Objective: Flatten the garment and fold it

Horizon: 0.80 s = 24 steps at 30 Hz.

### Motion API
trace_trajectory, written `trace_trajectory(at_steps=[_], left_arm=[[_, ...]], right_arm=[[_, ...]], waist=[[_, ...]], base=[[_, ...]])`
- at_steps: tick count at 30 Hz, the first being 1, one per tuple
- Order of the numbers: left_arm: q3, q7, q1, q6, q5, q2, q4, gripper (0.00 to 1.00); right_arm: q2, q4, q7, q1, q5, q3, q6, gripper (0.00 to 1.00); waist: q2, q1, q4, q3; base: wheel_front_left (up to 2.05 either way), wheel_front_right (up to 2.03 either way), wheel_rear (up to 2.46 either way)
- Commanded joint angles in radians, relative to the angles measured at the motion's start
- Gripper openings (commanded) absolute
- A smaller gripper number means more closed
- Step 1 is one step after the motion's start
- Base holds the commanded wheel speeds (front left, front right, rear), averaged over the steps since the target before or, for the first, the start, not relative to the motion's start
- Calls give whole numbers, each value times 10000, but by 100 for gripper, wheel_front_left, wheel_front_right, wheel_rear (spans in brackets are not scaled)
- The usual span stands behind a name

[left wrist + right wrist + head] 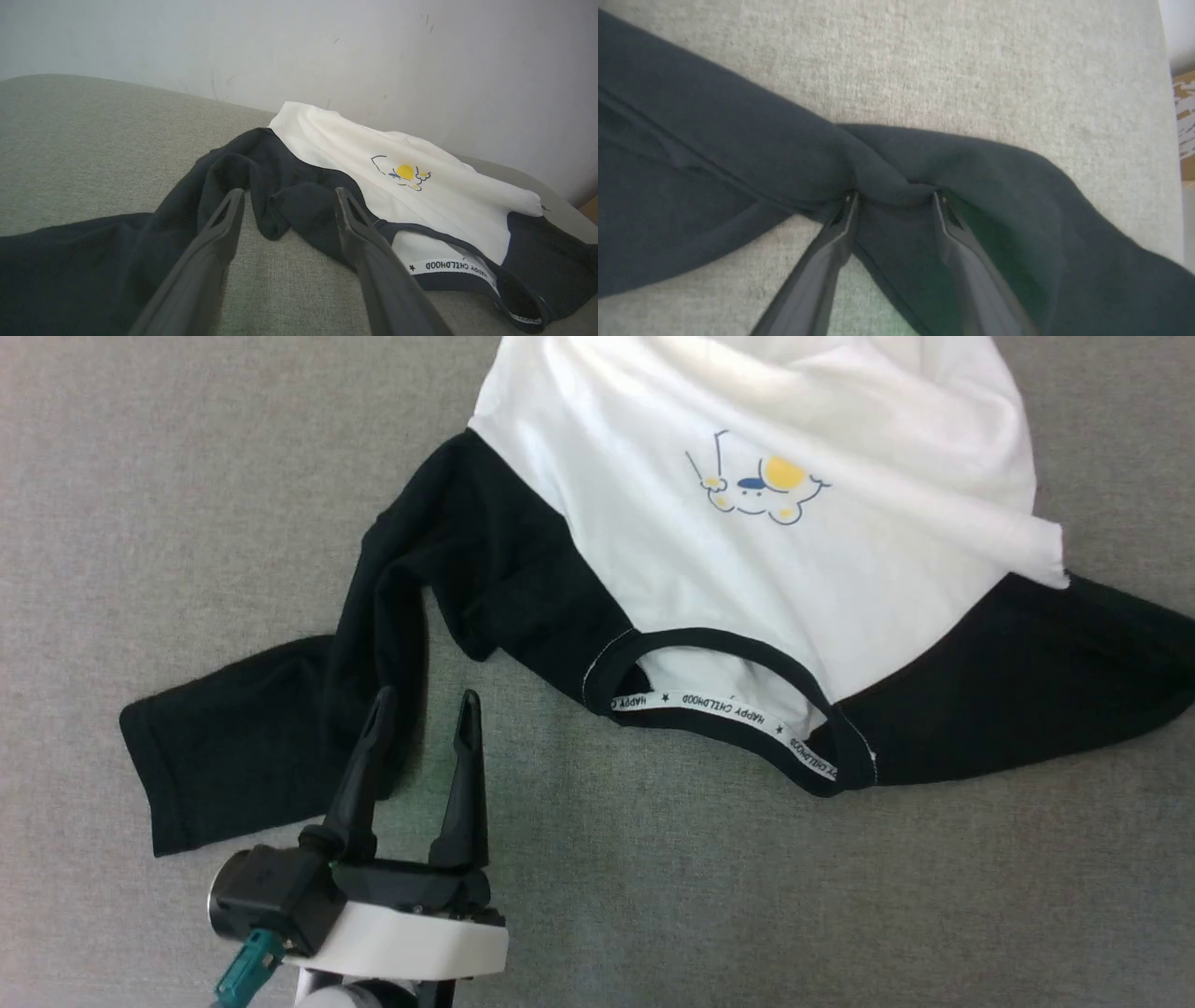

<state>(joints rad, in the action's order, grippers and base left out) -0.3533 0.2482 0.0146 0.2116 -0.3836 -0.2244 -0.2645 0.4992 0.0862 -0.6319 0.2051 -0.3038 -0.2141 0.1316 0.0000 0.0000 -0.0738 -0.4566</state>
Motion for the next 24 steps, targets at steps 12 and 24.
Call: trace_trajectory(at_steps=[12, 24], left_arm=[[-219, 65, 339, -115, 12, 164, -71, 100], [-695, 110, 963, -561, -39, 725, 476, 100]], right_arm=[[2304, -1139, 160, 2315, -400, 461, -9, 0], [3797, 698, -86, 5109, 332, 2505, -9, 39]], waist=[[0, 0, -333, -297], [0, 0, -1417, -992]], base=[[0, 0, 0], [0, 0, 0]])
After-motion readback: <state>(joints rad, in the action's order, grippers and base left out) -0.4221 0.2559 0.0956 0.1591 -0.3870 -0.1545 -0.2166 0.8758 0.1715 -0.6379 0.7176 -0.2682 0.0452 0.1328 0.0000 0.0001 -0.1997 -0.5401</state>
